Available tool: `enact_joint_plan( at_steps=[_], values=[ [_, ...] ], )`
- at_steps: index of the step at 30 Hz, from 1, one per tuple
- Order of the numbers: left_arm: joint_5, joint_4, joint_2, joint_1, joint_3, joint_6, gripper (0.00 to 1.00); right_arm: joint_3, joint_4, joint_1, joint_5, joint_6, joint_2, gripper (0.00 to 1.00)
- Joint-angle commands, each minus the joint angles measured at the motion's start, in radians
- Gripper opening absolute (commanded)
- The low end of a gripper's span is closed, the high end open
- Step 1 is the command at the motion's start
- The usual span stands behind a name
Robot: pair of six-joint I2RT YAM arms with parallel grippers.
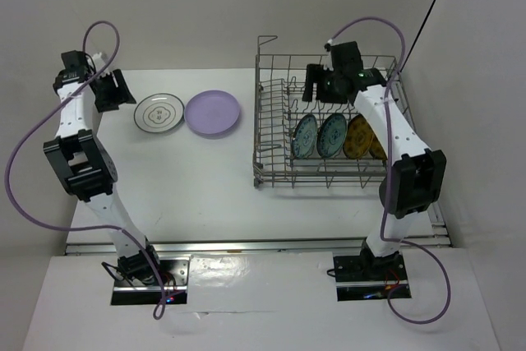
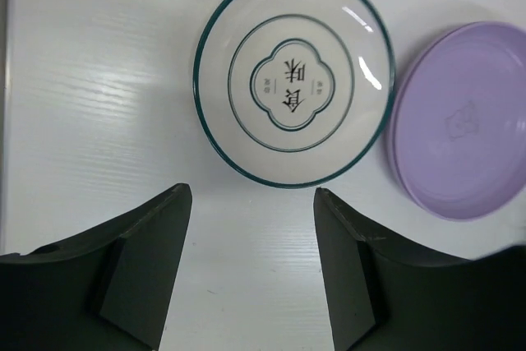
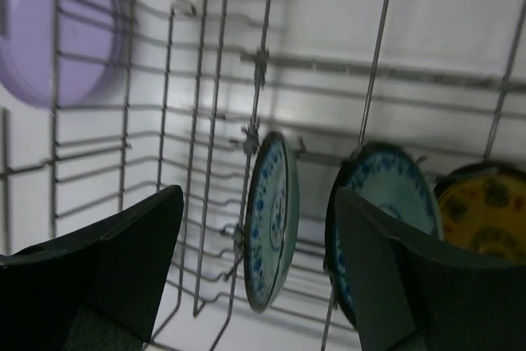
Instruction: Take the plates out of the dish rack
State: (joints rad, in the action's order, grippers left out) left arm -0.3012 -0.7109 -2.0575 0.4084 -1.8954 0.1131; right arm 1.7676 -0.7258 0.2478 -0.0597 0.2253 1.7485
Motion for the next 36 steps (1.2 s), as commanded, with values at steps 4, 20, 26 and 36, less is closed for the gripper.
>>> enact_joint_plan(
  at_steps=[4,20,26,36],
  values=[
    [-0.016,-0.038,0.125,-0.034,0.002,-0.004,0.75,-0.183,-0.074,0.016,-0.061,0.045,-0.033,0.82],
    [-0.169,-0.098,0.254,-0.043,0.033,-0.062,0.73,-0.245,0.022,0.027,-0.068,0.057,-0.006,0.0],
    [-0.274,-0.149,0.289,-0.091,-0.004,-0.133,0.8,-0.113,-0.079,0.036,0.099,0.037,-0.053,0.0],
    [-0.461,-0.193,0.342,-0.163,-0.044,-0.22,0.93,0.17,-0.1,0.109,0.302,-0.07,-0.141,0.0]
  ],
)
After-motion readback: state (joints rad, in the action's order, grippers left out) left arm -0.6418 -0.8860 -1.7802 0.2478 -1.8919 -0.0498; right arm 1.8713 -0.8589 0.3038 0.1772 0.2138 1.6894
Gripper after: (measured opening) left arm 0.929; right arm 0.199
